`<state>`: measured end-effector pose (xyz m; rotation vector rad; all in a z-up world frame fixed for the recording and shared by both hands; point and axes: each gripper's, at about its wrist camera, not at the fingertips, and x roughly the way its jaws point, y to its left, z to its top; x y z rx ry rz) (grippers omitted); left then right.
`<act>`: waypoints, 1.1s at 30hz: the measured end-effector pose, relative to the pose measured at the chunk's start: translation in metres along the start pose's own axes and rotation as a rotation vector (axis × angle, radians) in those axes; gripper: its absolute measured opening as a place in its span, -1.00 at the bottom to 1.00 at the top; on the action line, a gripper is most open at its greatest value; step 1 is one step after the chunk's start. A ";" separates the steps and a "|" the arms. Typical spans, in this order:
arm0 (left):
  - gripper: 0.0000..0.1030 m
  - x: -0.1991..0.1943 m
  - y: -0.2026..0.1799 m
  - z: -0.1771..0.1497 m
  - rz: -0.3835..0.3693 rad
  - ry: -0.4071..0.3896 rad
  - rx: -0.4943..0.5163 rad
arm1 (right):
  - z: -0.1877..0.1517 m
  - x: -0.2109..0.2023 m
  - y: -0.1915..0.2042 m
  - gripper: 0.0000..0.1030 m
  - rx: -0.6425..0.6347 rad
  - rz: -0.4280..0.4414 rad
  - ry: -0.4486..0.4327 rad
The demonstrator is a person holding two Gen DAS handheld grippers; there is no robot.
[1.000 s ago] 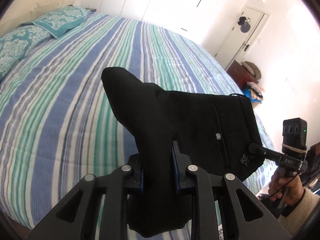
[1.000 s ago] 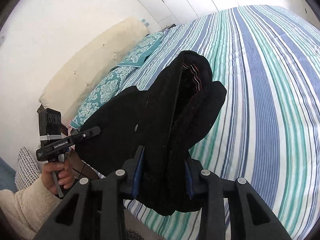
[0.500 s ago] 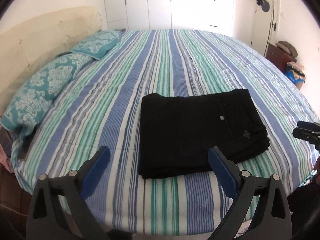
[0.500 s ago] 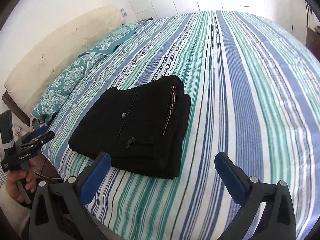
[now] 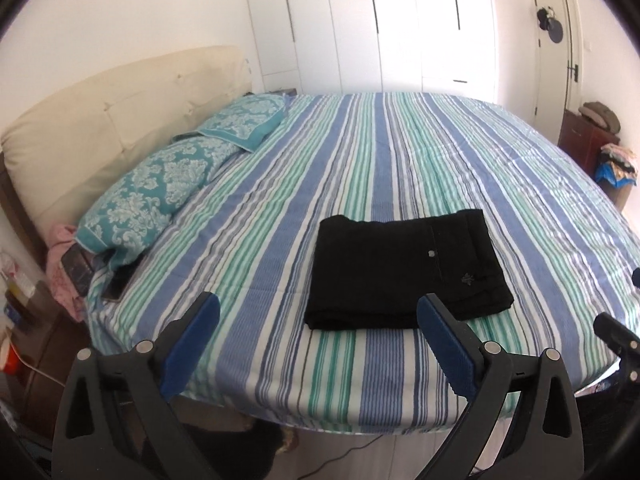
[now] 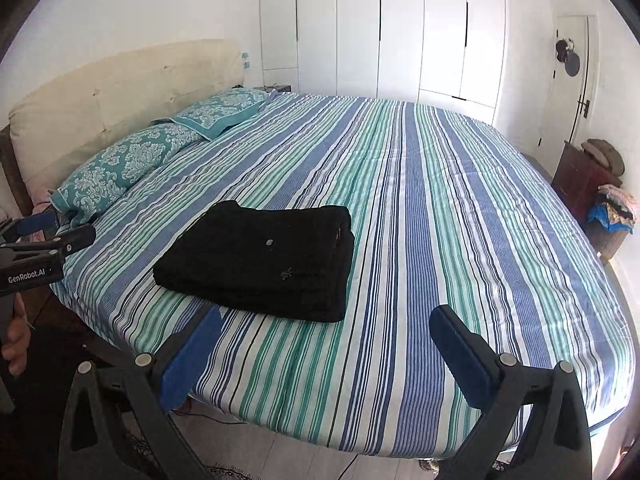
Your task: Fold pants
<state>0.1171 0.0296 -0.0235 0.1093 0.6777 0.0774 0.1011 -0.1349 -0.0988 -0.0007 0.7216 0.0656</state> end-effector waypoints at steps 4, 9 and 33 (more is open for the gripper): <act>0.93 -0.020 0.001 -0.009 0.009 0.000 -0.017 | -0.008 -0.009 0.015 1.00 -0.007 0.001 0.041; 0.93 -0.030 -0.001 -0.020 -0.029 0.074 -0.023 | -0.014 -0.023 0.026 1.00 0.000 -0.020 0.048; 0.99 -0.037 0.009 -0.024 -0.090 0.159 -0.040 | -0.006 -0.050 0.044 1.00 -0.008 -0.053 0.059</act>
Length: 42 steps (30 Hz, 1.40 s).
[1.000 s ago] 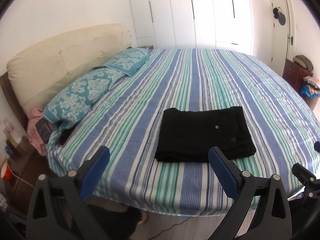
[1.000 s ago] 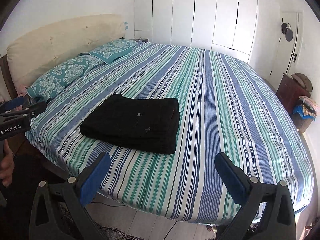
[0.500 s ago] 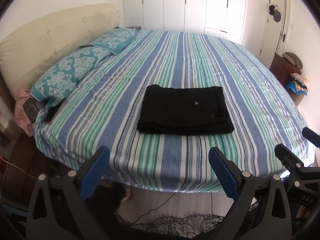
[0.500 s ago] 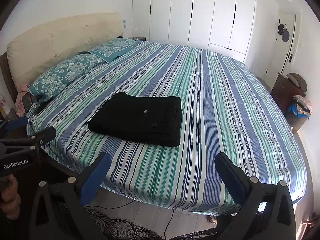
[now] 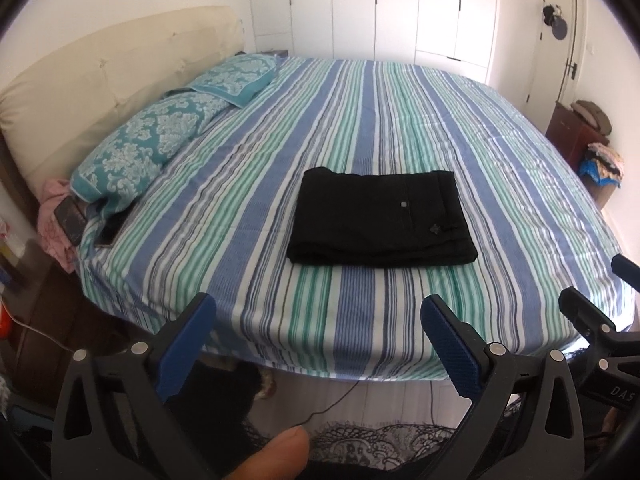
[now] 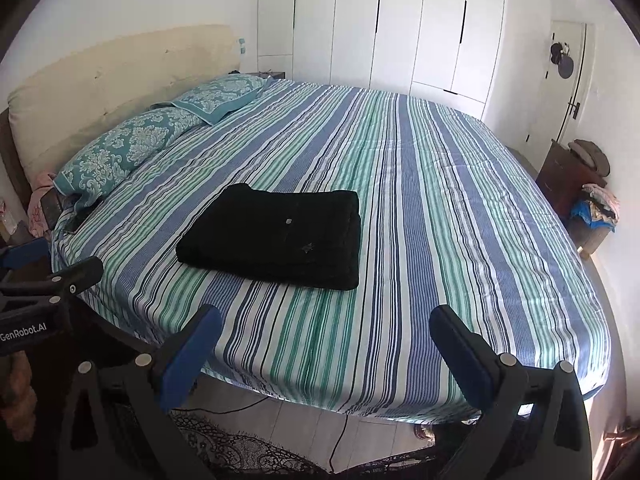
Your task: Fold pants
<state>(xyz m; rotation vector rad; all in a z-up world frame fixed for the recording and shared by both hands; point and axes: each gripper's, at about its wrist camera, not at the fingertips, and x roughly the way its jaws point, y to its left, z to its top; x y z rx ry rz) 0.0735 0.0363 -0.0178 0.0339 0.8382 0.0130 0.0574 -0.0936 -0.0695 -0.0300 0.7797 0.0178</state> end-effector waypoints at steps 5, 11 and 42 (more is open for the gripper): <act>0.99 0.002 -0.001 0.001 0.031 -0.008 0.027 | 0.008 -0.004 0.000 1.00 -0.070 0.013 0.006; 0.99 -0.006 -0.005 0.004 -0.011 -0.025 0.030 | 0.013 -0.006 0.002 1.00 -0.159 -0.003 0.012; 0.98 0.002 -0.002 0.006 0.003 0.041 0.018 | 0.012 -0.012 0.015 1.00 0.014 -0.016 -0.021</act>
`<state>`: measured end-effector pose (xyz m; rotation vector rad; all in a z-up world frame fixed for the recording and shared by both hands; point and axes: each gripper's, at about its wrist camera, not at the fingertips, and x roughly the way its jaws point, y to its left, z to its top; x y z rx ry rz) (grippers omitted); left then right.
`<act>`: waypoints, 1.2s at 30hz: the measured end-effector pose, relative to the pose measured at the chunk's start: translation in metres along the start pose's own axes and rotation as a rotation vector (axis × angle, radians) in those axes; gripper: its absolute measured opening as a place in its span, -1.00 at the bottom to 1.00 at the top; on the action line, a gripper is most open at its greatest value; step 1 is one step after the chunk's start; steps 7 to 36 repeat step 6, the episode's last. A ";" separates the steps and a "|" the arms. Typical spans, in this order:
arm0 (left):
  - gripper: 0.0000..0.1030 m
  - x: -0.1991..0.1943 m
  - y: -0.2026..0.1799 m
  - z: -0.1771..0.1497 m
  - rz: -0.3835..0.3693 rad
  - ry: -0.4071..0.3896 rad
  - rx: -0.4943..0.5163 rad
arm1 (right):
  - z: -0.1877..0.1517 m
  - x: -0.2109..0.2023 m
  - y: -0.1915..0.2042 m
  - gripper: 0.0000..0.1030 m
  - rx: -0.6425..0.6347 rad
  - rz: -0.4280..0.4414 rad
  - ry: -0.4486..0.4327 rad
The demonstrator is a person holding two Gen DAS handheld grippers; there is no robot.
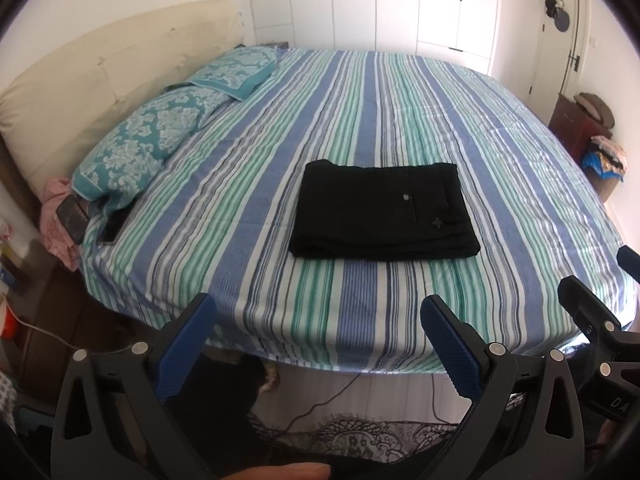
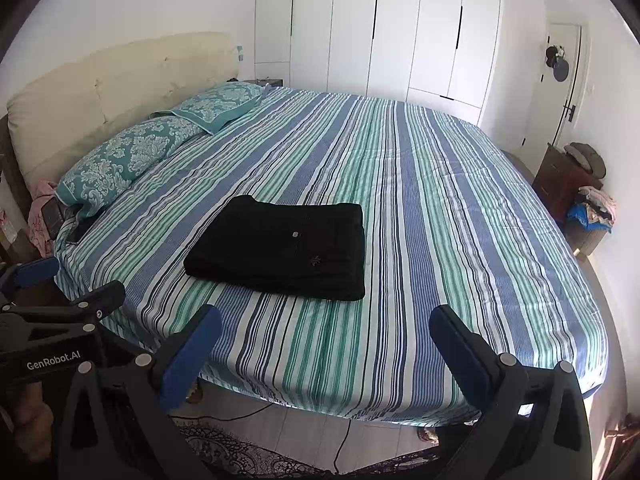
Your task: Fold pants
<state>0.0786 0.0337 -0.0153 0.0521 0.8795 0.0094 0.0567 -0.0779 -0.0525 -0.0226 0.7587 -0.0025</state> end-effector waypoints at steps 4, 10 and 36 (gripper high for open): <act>0.98 0.003 -0.001 -0.002 -0.036 0.003 0.002 | -0.002 0.006 0.003 1.00 -0.009 0.013 0.017; 0.99 0.005 -0.005 -0.003 -0.030 0.007 0.021 | -0.004 0.009 0.004 1.00 -0.010 0.017 0.024; 0.99 0.005 -0.005 -0.003 -0.030 0.007 0.021 | -0.004 0.009 0.004 1.00 -0.010 0.017 0.024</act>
